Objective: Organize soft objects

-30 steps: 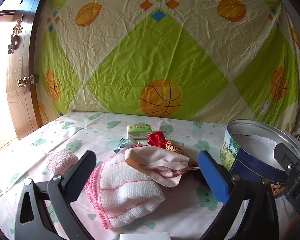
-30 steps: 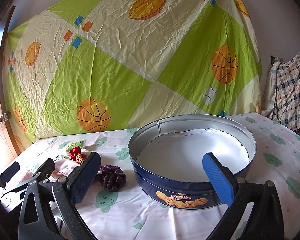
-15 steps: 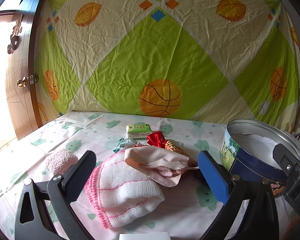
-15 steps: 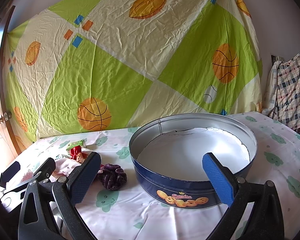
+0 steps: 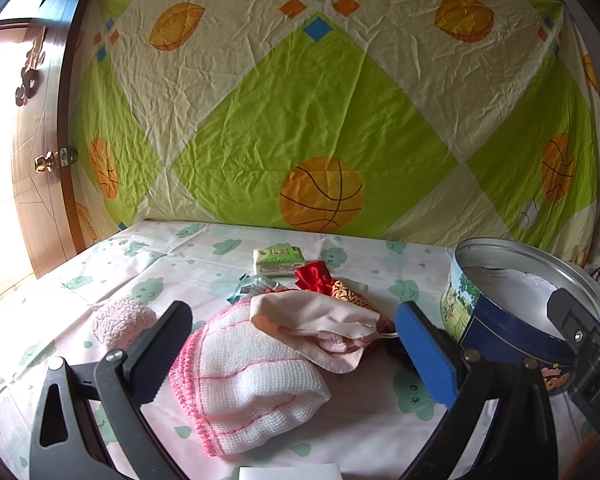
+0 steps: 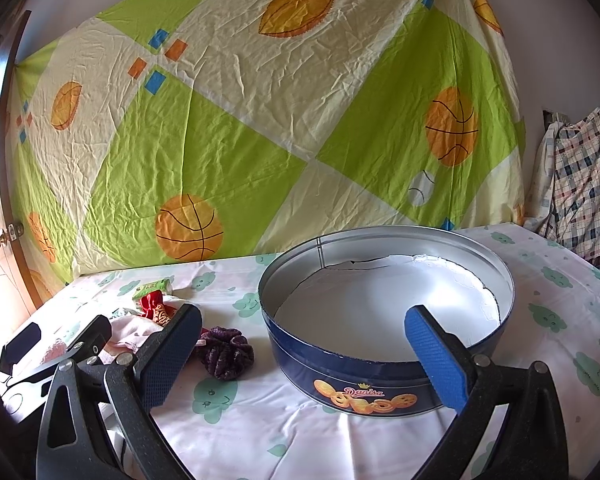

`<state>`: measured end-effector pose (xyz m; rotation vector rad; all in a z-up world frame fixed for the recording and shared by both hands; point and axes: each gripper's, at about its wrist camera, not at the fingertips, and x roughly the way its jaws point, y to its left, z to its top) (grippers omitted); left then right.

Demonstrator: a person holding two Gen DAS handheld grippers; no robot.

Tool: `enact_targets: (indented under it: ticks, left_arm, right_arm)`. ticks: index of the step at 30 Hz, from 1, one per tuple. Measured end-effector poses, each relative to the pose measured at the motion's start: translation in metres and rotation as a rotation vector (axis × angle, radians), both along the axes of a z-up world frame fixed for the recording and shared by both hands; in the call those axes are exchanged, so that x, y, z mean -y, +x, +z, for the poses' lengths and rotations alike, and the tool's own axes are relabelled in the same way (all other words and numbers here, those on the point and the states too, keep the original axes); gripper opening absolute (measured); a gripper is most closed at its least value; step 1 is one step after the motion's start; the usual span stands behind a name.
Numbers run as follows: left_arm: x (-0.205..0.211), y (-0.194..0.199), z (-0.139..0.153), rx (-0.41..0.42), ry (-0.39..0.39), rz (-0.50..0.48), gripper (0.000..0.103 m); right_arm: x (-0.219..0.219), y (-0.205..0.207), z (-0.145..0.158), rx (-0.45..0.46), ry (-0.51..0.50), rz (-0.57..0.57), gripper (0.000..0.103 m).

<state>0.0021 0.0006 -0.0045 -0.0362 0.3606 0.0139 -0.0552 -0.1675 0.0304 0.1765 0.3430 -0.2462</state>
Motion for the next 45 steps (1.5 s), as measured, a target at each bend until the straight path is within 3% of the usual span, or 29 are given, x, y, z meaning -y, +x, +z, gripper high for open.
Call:
enact_targets:
  ticks: [18, 23, 36, 40, 45]
  left_arm:
    - [0.000, 0.000, 0.001, -0.001, 0.001, -0.004, 0.103]
    - [-0.005, -0.002, -0.001, -0.001, -0.029, -0.018, 0.103]
    - [-0.076, -0.039, -0.016, -0.155, -0.070, 0.058, 0.103]
    - [-0.062, -0.042, -0.023, -0.240, -0.108, -0.044, 0.102]
    - [-0.024, -0.033, -0.031, -0.338, -0.050, -0.104, 0.097]
  right_arm:
    - [0.001, 0.002, -0.001, -0.017, 0.004, 0.009, 0.102]
    - [-0.001, 0.006, -0.004, -0.044, 0.023, 0.057, 0.102]
    - [-0.019, 0.009, -0.008, -0.078, -0.018, 0.135, 0.102]
    - [-0.020, 0.009, -0.007, -0.081, -0.024, 0.144, 0.102]
    - [-0.018, 0.007, -0.005, -0.073, -0.043, 0.119, 0.102]
